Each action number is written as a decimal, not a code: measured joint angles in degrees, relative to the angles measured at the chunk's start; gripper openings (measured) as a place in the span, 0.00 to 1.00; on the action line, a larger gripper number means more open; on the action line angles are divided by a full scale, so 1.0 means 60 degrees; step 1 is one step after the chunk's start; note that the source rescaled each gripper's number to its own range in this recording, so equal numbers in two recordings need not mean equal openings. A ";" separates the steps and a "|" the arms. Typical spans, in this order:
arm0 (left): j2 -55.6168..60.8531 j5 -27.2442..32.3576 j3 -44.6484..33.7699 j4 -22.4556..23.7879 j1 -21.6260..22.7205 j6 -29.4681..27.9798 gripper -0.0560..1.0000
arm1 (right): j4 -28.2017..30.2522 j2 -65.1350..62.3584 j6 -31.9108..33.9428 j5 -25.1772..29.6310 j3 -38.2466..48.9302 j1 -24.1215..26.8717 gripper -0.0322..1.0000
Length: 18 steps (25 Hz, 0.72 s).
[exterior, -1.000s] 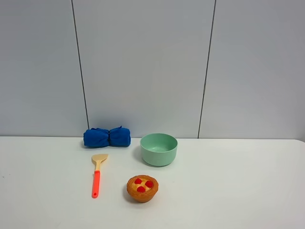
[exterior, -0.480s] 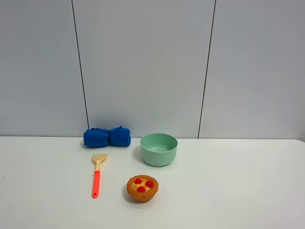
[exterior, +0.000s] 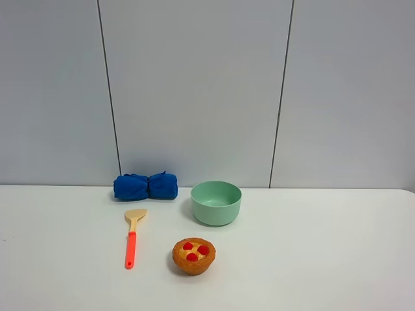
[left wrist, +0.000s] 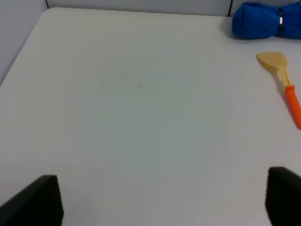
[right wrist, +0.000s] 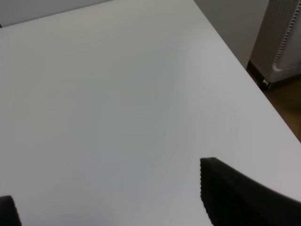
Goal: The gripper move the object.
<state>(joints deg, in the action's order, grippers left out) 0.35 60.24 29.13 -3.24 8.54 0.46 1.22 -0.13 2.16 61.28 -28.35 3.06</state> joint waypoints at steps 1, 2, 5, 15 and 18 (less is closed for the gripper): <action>0.0000 0.0000 0.0000 0.0000 0.0000 0.0000 1.00 | 0.0000 0.0000 0.0000 0.0000 0.0000 0.0000 0.74; 0.0000 0.0000 0.0000 0.0000 0.0000 0.0000 1.00 | 0.0000 0.0000 0.0000 0.0000 0.0000 0.0000 0.74; 0.0000 0.0000 0.0000 0.0000 0.0000 0.0000 1.00 | 0.0000 0.0000 0.0000 0.0000 0.0000 0.0000 0.74; 0.0000 0.0000 0.0000 -0.0009 0.0000 0.0000 1.00 | 0.0000 0.0000 0.0000 0.0000 0.0000 0.0000 0.74; 0.0000 0.0000 0.0000 -0.0009 0.0000 0.0000 1.00 | 0.0000 0.0000 0.0000 0.0000 0.0000 0.0000 0.74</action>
<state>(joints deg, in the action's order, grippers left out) 0.35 60.24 29.13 -3.29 8.54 0.46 1.22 -0.13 2.16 61.28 -28.35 3.06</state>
